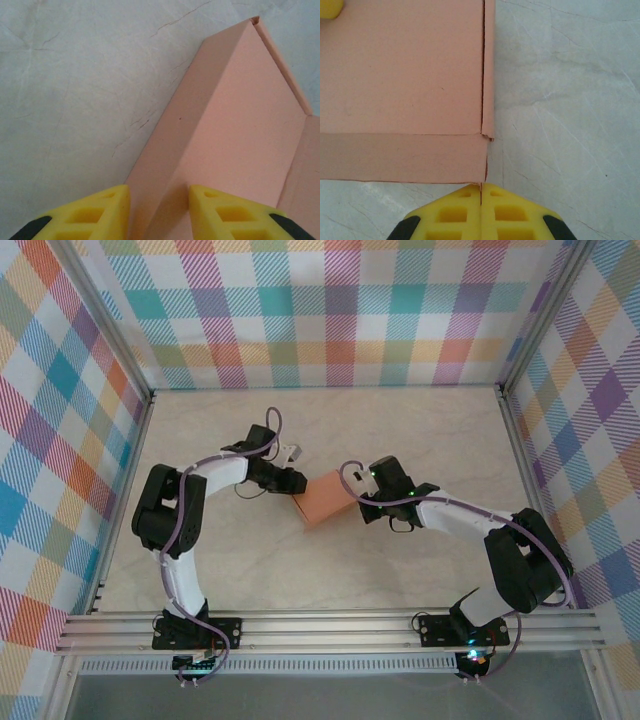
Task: Fold the paper box
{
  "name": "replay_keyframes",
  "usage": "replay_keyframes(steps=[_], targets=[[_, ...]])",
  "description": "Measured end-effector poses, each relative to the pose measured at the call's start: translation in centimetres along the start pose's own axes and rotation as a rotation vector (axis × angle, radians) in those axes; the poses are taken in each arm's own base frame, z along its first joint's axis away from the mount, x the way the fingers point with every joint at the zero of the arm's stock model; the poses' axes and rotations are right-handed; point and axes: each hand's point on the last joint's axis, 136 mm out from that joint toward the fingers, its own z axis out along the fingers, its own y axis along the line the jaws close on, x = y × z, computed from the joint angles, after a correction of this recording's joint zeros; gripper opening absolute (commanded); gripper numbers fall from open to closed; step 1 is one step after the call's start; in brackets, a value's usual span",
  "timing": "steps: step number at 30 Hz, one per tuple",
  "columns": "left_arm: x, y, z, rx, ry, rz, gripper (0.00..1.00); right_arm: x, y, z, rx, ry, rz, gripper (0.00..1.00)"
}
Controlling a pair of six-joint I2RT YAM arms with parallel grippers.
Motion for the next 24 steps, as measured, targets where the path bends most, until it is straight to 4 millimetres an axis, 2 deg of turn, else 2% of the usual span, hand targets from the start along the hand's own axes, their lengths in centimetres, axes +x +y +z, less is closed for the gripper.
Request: replay_keyframes(steps=[11,24], targets=[[-0.7,-0.3,1.0,0.143,0.06,-0.052,0.34,-0.4,-0.3,0.0,-0.002,-0.03,-0.007,0.0],[-1.4,0.0,1.5,0.216,0.129,-0.141,0.34,-0.8,-1.3,0.7,-0.01,-0.124,-0.027,0.0]])
